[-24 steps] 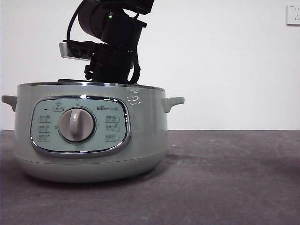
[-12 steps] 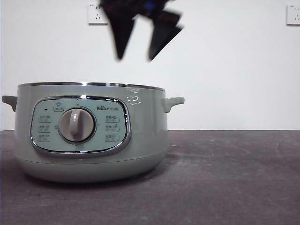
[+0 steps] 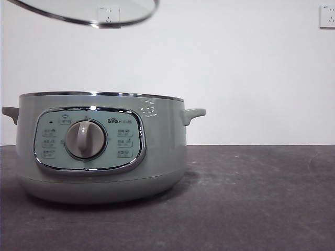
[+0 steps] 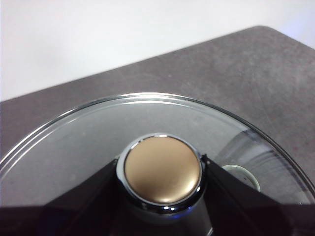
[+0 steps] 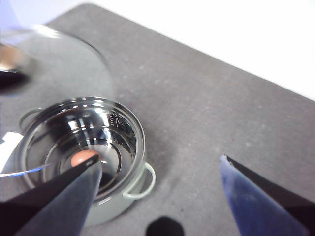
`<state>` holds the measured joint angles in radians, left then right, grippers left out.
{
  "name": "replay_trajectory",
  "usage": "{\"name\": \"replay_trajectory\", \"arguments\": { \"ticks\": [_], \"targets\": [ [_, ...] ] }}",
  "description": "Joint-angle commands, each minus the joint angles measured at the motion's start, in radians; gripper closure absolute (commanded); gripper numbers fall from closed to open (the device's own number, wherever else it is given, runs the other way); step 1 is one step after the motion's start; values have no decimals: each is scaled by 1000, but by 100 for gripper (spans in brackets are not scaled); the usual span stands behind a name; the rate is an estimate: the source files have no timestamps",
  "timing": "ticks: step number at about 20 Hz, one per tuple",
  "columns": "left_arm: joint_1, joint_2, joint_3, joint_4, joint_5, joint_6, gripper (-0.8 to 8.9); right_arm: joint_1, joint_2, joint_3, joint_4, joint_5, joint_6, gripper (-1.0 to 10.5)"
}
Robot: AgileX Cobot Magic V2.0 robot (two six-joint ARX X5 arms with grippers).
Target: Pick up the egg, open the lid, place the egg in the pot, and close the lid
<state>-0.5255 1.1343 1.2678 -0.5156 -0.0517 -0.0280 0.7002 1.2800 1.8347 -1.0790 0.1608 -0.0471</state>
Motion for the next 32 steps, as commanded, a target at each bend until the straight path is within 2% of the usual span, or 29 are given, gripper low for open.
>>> {"name": "replay_trajectory", "arguments": {
  "ticks": [1, 6, 10, 22, 32],
  "targets": [
    [-21, 23, 10, 80, 2, -15, 822, 0, -22, 2, -23, 3, 13, 541],
    [-52, 68, -38, 163, -12, -30, 822, 0, -51, 2, -65, 6, 13, 541],
    [-72, 73, -127, 257, -77, -37, 822, 0, -57, 2, -78, 6, 13, 541],
    [-74, 74, -353, 503, -93, -86, 822, 0, -57, 2, -85, 6, 17, 541],
    [-71, 77, -408, 567, -106, -104, 822, 0, -57, 2, -109, 6, 31, 541]
  ]
}}
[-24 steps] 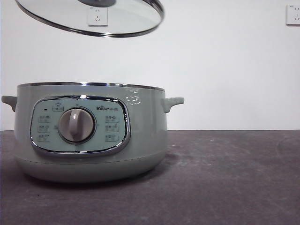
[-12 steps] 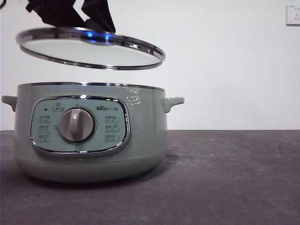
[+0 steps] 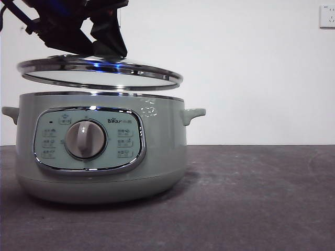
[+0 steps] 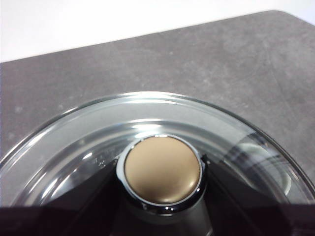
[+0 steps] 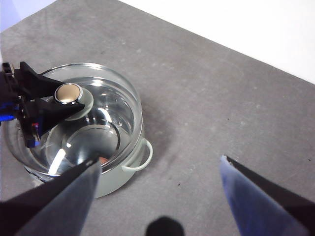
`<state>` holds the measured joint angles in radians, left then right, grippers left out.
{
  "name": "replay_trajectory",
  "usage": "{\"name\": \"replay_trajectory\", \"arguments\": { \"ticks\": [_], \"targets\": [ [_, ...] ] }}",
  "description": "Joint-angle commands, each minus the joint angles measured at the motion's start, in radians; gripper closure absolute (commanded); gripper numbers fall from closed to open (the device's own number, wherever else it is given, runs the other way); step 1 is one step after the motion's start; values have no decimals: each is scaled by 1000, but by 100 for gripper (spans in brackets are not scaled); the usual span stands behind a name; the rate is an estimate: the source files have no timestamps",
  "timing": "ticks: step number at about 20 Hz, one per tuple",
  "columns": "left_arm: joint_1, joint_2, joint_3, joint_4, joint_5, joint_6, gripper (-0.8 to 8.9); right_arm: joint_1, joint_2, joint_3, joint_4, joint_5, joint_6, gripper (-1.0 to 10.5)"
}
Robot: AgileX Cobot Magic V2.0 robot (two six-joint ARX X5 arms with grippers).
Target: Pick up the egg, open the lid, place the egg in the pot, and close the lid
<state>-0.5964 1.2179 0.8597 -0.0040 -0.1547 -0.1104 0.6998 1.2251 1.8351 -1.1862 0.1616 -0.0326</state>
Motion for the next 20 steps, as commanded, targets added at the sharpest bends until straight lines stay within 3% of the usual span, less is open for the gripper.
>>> {"name": "replay_trajectory", "arguments": {
  "ticks": [1, 11, 20],
  "targets": [
    [0, -5, -2, 58, -3, -22, 822, 1, -2, 1, -5, 6, 17, 541],
    [0, 50, -3, 61, -20, -29, 822, 1, -2, 1, -27, 6, 25, 541],
    [0, 50, -5, -55, -21, -48, 822, 1, -2, 1, -27, 5, 25, 541]
  ]
}}
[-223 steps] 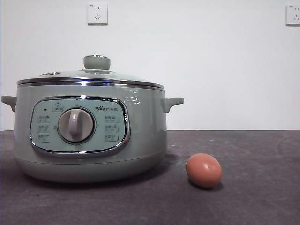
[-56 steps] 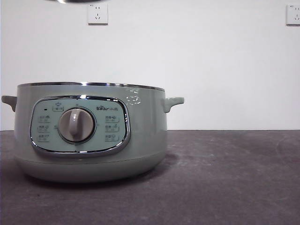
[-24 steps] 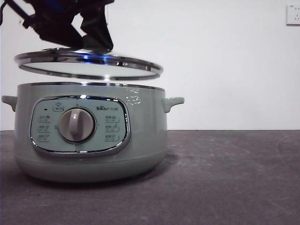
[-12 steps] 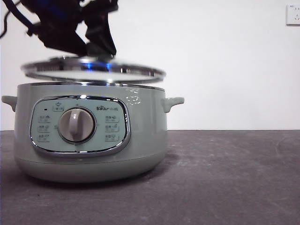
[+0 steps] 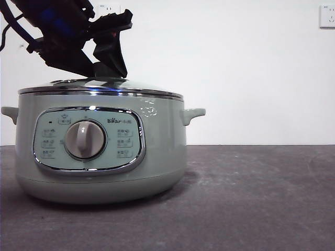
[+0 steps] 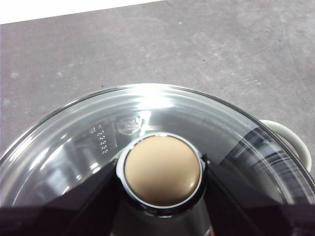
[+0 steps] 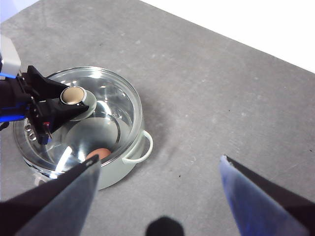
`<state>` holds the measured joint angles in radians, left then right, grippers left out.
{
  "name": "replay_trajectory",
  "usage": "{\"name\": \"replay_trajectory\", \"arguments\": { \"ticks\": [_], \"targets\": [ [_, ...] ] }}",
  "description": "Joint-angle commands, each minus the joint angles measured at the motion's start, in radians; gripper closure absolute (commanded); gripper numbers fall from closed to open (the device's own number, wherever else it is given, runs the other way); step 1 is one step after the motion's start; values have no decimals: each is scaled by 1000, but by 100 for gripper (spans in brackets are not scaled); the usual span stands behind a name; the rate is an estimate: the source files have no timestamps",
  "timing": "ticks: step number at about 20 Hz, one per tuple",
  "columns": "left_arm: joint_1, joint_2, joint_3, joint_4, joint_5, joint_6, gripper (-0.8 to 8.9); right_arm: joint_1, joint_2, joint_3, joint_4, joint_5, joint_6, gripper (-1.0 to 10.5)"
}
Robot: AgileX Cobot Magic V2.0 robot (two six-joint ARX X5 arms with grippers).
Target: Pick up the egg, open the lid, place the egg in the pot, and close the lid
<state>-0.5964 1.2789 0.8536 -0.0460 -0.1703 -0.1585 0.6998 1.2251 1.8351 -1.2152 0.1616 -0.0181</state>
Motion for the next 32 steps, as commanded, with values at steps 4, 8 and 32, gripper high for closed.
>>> {"name": "replay_trajectory", "arguments": {
  "ticks": [4, 8, 32],
  "targets": [
    [1, -11, 1, -82, -8, 1, 765, 1, -2, 1, 3, 5, 10, 541],
    [2, -11, 2, -65, -10, 1, 404, 1, -2, 1, 2, 5, 13, 541],
    [-8, -745, 5, -422, 44, -1, 822, 1, -387, -743, 465, 84, 82, 962]
  ]
}}
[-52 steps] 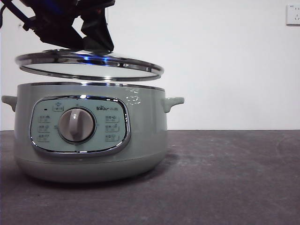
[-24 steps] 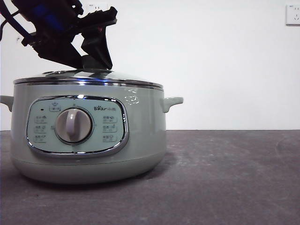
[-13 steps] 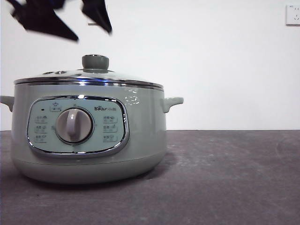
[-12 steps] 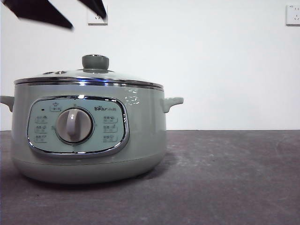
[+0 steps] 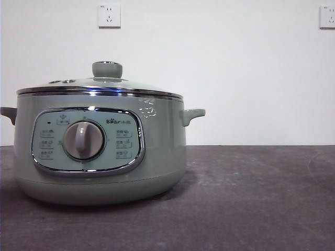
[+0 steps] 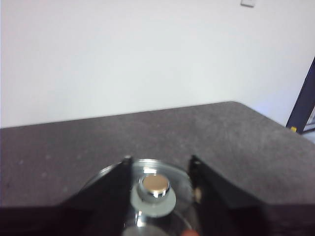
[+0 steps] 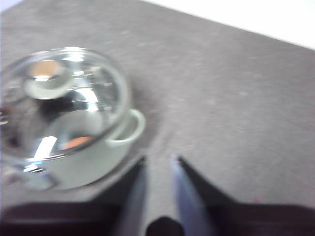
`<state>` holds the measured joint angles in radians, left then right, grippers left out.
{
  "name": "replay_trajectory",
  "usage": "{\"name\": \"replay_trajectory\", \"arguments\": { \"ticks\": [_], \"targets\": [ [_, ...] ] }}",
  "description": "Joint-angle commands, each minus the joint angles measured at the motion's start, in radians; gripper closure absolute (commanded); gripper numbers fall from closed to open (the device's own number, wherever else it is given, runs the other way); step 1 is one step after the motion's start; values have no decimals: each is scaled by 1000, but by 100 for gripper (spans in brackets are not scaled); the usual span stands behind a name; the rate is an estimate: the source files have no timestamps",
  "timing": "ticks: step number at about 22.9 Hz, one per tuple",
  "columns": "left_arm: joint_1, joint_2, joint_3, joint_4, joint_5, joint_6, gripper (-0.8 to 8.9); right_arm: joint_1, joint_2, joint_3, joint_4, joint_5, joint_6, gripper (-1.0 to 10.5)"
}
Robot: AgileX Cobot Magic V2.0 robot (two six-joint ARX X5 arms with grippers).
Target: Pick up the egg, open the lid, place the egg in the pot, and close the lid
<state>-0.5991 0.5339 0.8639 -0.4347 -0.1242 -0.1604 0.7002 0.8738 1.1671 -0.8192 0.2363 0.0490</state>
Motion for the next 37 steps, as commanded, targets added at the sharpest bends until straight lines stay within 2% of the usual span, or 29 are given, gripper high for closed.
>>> {"name": "replay_trajectory", "arguments": {
  "ticks": [1, 5, 8, 10, 26, 28, 29, 33, 37],
  "targets": [
    [-5, 0, -5, -69, -7, 10, 822, 0, -67, -135, 130, 9, 17, 962],
    [-20, -10, -45, -115, -51, 82, 822, 0, -188, -350, 326, 10, 22, 962],
    [-38, -40, -106, -85, -56, 107, 822, 0, -235, -435, 360, 9, 25, 961],
    [-42, -40, -106, -104, -51, 76, 816, 0, -225, -435, 348, 9, 35, 945],
    [-41, -13, -106, -175, -56, 79, 816, 0, -227, -435, 343, 5, 47, 945],
    [-41, -13, -106, -174, -60, 139, 816, 0, -227, -435, 343, 5, 47, 945],
    [-39, -17, -106, -180, -59, 143, 816, 0, -227, -435, 343, 5, 47, 945],
    [56, -70, -107, -186, -40, 158, 816, 0, -227, -435, 343, 5, 47, 945],
    [239, -142, -150, -154, 48, 162, 816, 0, -227, -435, 343, 5, 47, 945]
  ]
}}
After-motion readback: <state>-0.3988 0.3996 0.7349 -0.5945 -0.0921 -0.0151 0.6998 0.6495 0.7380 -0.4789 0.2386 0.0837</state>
